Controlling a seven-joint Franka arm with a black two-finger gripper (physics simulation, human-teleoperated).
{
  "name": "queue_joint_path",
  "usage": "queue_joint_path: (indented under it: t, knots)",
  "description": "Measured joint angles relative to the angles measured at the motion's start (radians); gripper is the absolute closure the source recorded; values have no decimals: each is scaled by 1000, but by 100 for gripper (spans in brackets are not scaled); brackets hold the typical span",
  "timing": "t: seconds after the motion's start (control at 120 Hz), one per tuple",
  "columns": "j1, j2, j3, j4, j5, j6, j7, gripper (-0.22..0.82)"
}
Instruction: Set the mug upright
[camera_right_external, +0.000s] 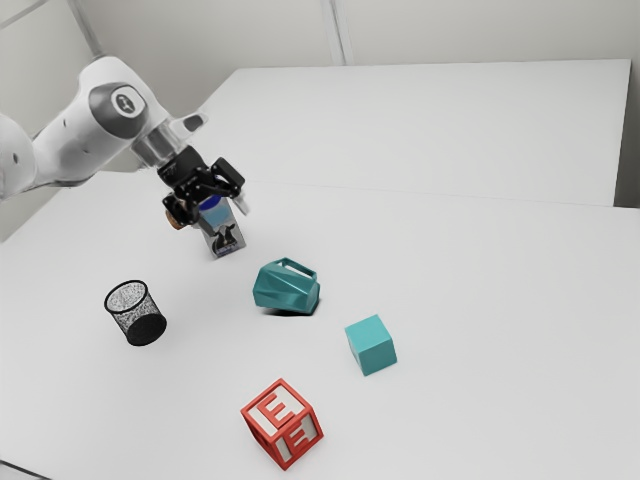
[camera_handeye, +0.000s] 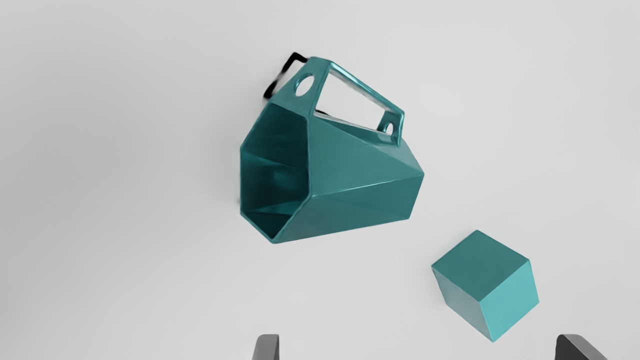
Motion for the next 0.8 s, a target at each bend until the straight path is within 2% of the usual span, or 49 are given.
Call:
queue_joint_path:
  t: [0.133, 0.408, 0.575, 0.8]
  knots:
    - [-2, 64, 10, -86, -204, 112, 121, 0]
    - [-1, 191, 40, -68, -372, 224, 319, 0]
    - [-1, 222, 41, -69, -441, 233, 409, 0]
    - [-1, 213, 41, -78, -476, 160, 513, 0]
